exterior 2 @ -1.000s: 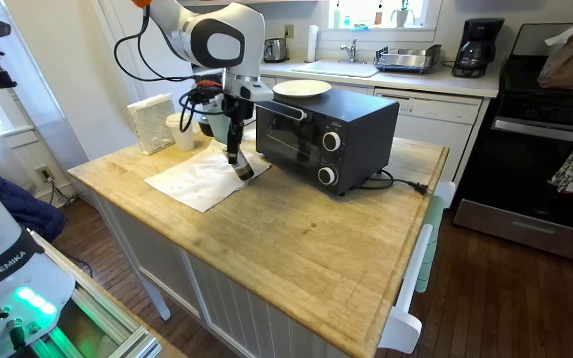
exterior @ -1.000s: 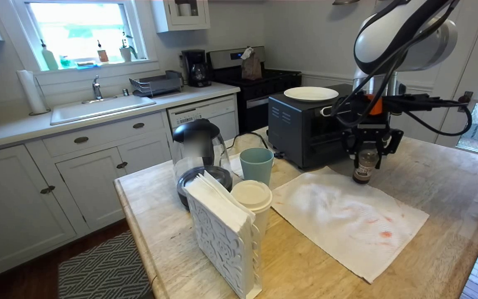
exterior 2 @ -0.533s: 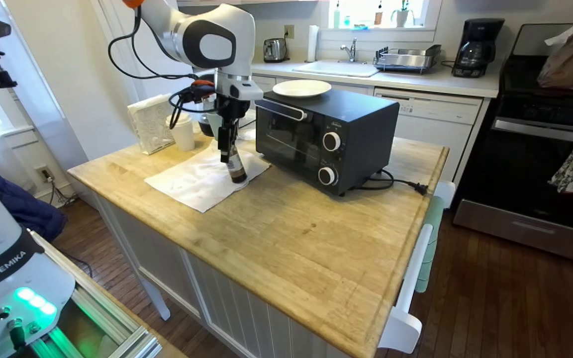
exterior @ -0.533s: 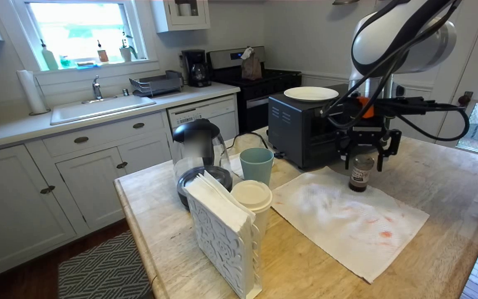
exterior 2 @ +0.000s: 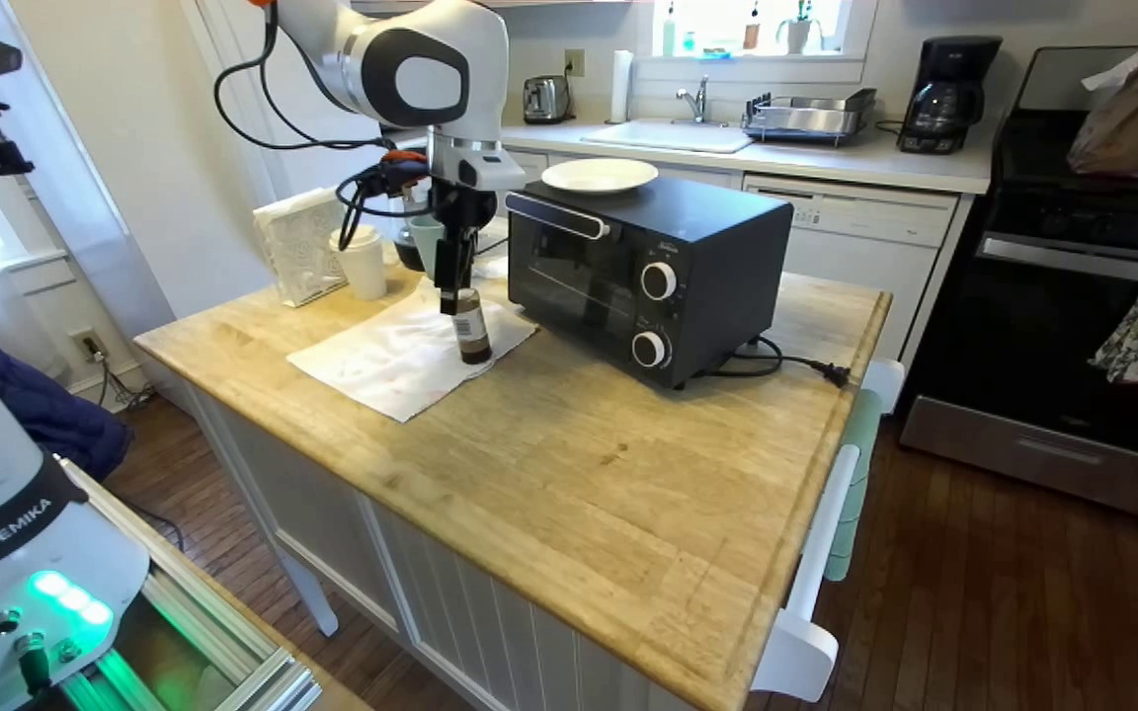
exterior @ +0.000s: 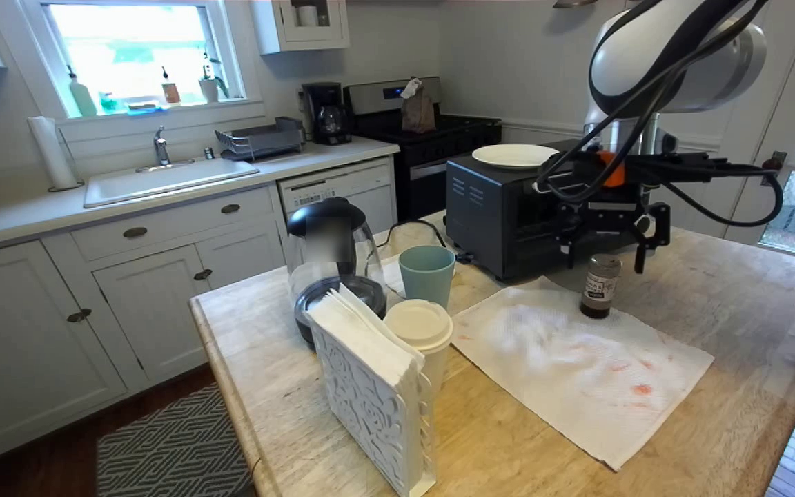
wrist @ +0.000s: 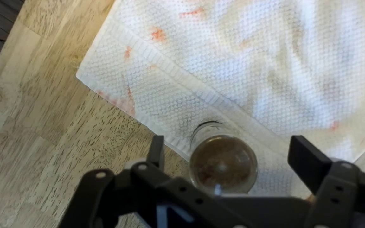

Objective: Pick up the spice bottle and put it on the white towel, pick up the spice bottle and put it on the kitchen counter the right way up

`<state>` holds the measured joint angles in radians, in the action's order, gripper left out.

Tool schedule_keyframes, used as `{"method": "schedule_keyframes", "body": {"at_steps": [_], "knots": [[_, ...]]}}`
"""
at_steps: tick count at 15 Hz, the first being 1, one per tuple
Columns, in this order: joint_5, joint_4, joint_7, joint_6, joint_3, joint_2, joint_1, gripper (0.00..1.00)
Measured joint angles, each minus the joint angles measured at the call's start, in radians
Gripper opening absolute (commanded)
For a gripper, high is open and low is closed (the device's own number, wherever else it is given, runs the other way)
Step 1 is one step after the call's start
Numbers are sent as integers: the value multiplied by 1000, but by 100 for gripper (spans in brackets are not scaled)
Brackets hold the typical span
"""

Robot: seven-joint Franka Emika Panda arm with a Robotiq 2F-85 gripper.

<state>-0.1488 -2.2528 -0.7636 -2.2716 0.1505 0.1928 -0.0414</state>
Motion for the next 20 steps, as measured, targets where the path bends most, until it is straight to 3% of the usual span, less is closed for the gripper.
{"method": "schedule_keyframes", "body": {"at_steps": [8,10,17,20], "knots": [[-11,4,91,-56,1,7,-17,98],[-13,6,137,-56,1,17,-24,73],[-51,24,286,-43,0,76,-36,25],[-67,39,312,-5,-1,85,-36,22]]}}
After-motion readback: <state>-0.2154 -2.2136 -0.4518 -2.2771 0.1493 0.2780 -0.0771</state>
